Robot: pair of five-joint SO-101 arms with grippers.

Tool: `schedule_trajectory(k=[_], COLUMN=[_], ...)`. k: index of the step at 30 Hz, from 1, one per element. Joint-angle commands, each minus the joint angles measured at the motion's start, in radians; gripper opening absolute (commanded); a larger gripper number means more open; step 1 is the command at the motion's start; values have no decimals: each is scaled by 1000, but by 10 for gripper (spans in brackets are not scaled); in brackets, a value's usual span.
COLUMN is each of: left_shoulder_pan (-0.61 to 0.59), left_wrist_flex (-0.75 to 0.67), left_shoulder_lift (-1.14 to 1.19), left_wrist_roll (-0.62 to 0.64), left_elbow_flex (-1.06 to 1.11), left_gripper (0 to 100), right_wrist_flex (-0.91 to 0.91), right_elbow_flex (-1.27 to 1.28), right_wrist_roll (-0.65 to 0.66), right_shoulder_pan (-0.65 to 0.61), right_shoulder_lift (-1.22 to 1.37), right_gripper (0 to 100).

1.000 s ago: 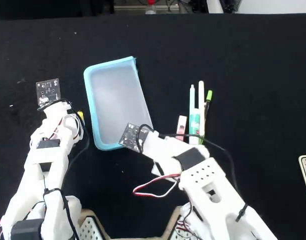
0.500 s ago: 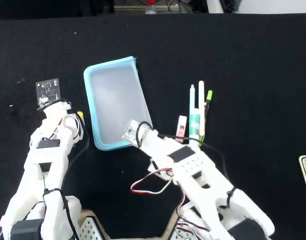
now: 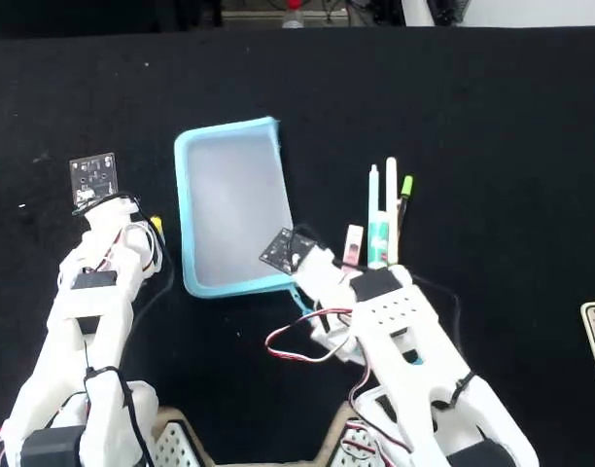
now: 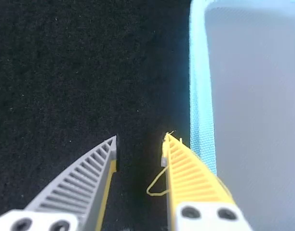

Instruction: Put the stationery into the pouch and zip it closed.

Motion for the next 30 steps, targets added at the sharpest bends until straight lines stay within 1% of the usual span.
schedule_trajectory(k=[1, 6, 10, 13, 16, 19, 24, 26, 30], left_shoulder_pan=[-7, -10, -8, -10, -12, -12, -10, -10, -10], left_wrist_flex=[-15, -15, -15, -15, -15, -15, -15, -15, -14], left_shoulder_lift=[-15, -15, -15, -15, -15, -15, -15, -15, -15], left_wrist_roll=[0, 0, 0, 0, 0, 0, 0, 0, 0], left_elbow_flex=[-7, -7, -7, -7, -7, -7, -7, -7, -7], left_gripper=[155, 155, 155, 155, 155, 155, 155, 155, 155], right_wrist_flex=[20, 12, -29, -147, -275, -333, -299, -279, -265], right_elbow_flex=[-33, -84, -77, -22, 58, 104, 99, 76, 13], right_wrist_roll=[-5, -9, -18, -71, -78, -78, -64, -44, -44], right_shoulder_pan=[11, -14, -86, -106, -104, -104, -104, -103, -103], right_shoulder_lift=[-30, -38, -30, -30, -30, -30, -1, 44, 154], right_gripper=[181, 162, 162, 162, 162, 162, 162, 162, 159])
